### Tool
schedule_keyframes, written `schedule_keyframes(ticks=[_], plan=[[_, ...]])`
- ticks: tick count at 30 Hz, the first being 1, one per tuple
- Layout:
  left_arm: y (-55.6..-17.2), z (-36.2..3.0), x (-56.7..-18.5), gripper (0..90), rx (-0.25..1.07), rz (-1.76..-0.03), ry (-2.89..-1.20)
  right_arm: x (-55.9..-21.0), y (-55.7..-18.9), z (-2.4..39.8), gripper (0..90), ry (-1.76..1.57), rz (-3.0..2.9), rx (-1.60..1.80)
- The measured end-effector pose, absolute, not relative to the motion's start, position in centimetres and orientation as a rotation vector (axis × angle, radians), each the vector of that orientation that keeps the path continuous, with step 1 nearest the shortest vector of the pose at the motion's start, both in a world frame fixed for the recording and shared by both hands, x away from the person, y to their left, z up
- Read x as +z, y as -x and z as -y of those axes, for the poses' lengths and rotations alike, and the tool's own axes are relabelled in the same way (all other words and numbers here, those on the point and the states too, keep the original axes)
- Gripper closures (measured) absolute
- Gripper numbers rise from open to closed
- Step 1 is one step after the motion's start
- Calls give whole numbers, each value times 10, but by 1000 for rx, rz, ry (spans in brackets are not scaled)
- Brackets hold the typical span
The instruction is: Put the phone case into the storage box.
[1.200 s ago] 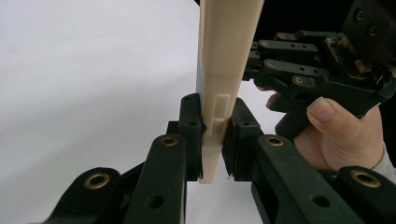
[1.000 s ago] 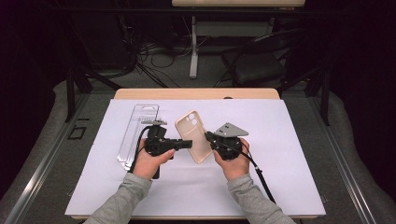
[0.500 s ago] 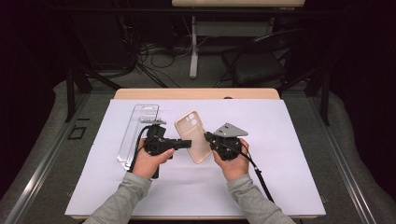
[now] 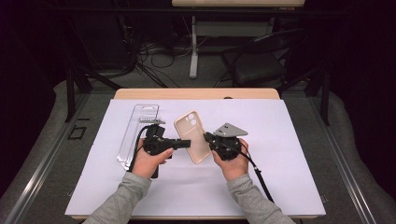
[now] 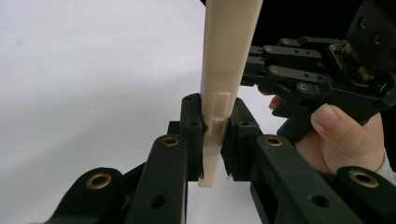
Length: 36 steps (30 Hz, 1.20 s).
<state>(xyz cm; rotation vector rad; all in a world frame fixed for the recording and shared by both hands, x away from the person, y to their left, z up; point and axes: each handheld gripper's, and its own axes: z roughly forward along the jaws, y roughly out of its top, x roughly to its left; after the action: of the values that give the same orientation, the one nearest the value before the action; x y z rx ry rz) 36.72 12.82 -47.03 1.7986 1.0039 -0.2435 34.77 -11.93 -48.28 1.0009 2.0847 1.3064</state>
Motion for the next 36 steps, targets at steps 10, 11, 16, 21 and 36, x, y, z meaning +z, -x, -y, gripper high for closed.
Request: schedule_keyframes(ticks=[10,11,16,21,36], plan=[[-369,-131,-470,800,-238,-1013,-1791,-483,-348,119,847,-1001,-2088,1310],[-369,-132,-470,801,-238,-1017,-1790,-483,-348,119,845,-1003,-2088,1312],[-370,-133,-471,800,-235,-1017,-1791,-483,-348,119,832,-1001,-2085,1319],[-372,-135,-471,801,-217,-1017,-1805,-482,-348,120,803,-1004,-2084,1321],[-377,-146,-466,800,-113,-956,-1857,-480,-351,124,665,-1011,-2099,1360]])
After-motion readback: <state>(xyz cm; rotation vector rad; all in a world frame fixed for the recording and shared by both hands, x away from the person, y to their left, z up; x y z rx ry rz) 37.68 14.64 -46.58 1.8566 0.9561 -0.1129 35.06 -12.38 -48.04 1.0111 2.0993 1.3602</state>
